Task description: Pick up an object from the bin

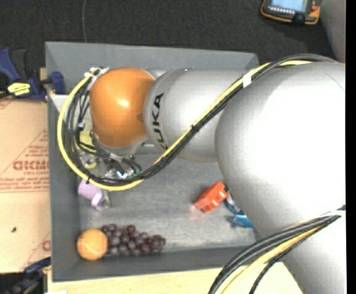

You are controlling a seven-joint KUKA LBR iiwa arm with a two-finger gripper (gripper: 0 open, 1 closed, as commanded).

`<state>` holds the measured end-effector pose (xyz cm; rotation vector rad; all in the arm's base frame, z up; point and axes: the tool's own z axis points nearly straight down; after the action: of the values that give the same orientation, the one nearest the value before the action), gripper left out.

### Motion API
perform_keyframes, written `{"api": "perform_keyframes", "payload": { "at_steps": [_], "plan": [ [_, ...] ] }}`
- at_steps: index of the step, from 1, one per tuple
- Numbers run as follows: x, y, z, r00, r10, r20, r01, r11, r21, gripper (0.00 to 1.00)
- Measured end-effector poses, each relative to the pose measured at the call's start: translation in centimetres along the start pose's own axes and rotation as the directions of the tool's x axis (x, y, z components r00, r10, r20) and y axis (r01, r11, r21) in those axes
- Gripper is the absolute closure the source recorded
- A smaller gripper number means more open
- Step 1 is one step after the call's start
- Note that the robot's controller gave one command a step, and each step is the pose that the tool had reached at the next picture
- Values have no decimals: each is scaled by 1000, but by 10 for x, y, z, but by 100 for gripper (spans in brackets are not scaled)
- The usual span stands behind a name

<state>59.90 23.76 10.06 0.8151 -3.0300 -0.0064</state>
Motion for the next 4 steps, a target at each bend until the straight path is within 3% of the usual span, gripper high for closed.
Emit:
{"api": "perform_keyframes", "payload": {
  "at_steps": [1, 2, 4],
  "plan": [
    [-18, -10, 27, 982, 188, 19, -189, 982, 2, 0],
    [10, -7, 27, 993, 114, 10, -114, 993, 1, 100],
    [11, -7, 20, 993, 115, 11, -115, 993, 0, 100]
  ]
}}
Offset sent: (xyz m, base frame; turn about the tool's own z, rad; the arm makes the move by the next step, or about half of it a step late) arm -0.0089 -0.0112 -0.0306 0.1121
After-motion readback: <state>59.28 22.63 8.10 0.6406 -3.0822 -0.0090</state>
